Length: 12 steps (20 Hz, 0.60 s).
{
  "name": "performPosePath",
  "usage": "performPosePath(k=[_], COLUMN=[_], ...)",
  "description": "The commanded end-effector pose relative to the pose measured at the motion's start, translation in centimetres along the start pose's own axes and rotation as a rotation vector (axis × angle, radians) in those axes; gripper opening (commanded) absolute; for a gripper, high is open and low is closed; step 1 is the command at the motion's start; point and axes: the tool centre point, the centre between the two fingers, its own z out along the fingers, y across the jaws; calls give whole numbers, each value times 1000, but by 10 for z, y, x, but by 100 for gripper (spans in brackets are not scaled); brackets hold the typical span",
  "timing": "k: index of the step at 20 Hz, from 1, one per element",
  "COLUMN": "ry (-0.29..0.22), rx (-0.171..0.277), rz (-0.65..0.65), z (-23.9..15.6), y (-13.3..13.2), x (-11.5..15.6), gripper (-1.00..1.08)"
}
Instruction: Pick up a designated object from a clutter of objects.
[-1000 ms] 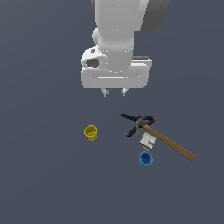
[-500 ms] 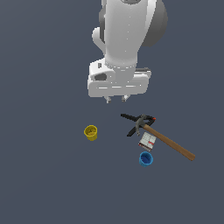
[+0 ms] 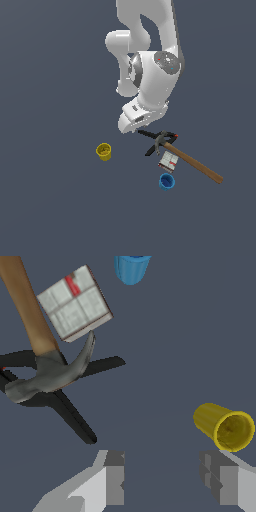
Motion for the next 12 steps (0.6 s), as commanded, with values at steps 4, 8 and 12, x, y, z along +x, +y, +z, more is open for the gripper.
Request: performPosePath(k=[4,8,12], ry=[-53,-76,-90], rx=[-25,-25,-20], rz=[-291,-450,-557], z=[66,98,118], y=[-47,-74,-93], x=[-10,-20,-29], gripper=[28,28,28])
